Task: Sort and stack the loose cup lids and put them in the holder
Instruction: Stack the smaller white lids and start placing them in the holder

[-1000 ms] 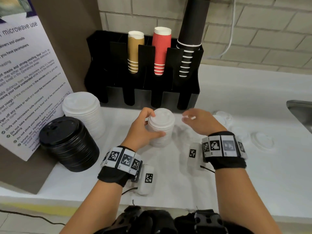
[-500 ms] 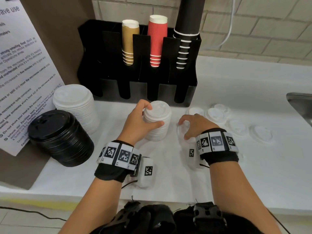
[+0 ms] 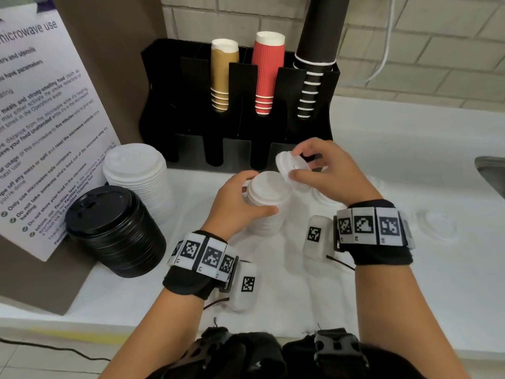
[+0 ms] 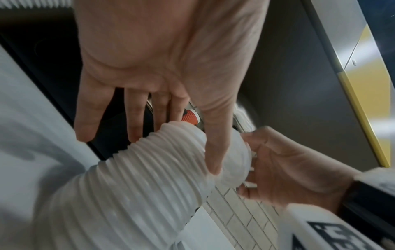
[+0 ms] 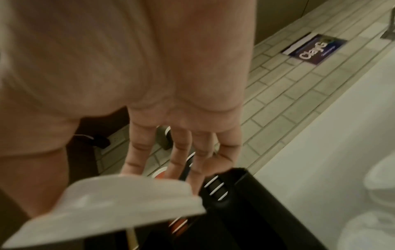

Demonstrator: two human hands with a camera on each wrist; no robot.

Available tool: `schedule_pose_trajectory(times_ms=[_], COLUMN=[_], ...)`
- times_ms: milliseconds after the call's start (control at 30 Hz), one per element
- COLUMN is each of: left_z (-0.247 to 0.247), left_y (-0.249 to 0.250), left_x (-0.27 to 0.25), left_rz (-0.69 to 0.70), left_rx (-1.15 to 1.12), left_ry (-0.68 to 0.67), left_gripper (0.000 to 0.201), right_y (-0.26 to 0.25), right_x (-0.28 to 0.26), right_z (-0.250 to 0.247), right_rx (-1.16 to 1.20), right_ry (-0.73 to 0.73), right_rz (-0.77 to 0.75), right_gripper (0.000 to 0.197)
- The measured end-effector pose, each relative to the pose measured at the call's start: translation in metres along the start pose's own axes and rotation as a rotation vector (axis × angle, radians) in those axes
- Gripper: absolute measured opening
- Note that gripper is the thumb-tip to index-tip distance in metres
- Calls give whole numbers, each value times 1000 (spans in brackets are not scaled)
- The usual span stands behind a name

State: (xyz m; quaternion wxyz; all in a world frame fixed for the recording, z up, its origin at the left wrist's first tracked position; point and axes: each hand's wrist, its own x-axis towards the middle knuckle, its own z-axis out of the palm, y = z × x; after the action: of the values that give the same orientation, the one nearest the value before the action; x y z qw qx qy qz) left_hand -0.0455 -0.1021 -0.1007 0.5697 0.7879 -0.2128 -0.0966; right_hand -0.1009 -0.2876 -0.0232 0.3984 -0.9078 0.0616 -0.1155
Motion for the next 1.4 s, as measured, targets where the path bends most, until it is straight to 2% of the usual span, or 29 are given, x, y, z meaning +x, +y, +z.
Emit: schedule_pose_trajectory(times_ms=[167, 300, 433, 733, 900, 1133, 1300, 1333, 1400], left_z=[2, 1, 0, 0, 0, 2, 4, 4, 5], left_y=[-2, -2, -2, 2, 0, 3, 1, 1, 1], left_x=[-2, 1, 2, 3, 2, 2, 3, 3, 4], left_rz=[-21, -36, -36, 7, 28, 58, 34, 29, 3], left_rx=[-36, -25, -11, -11, -21, 5, 12, 10, 2], left_ry=[8, 7, -4, -27, -38, -56, -41, -38, -35], left_gripper=[71, 90, 96, 87, 70, 69, 70, 71, 77], right_y=[-17, -19, -17, -14, -11, -5, 2, 4, 9], right_x=[0, 3, 3, 1, -1, -3, -2, -1, -3], right_z=[24, 31, 33, 34, 32, 28, 0, -8, -22], right_rx=[-97, -146, -189, -191, -215, -191, -57, -84, -323], right_ry=[-100, -149, -151, -152, -180, -198, -39, -58, -233], right_rz=[-132, -150, -138, -99, -78, -63, -7, 34, 129], right_gripper=[30, 28, 28, 32, 34, 29, 12, 12, 16])
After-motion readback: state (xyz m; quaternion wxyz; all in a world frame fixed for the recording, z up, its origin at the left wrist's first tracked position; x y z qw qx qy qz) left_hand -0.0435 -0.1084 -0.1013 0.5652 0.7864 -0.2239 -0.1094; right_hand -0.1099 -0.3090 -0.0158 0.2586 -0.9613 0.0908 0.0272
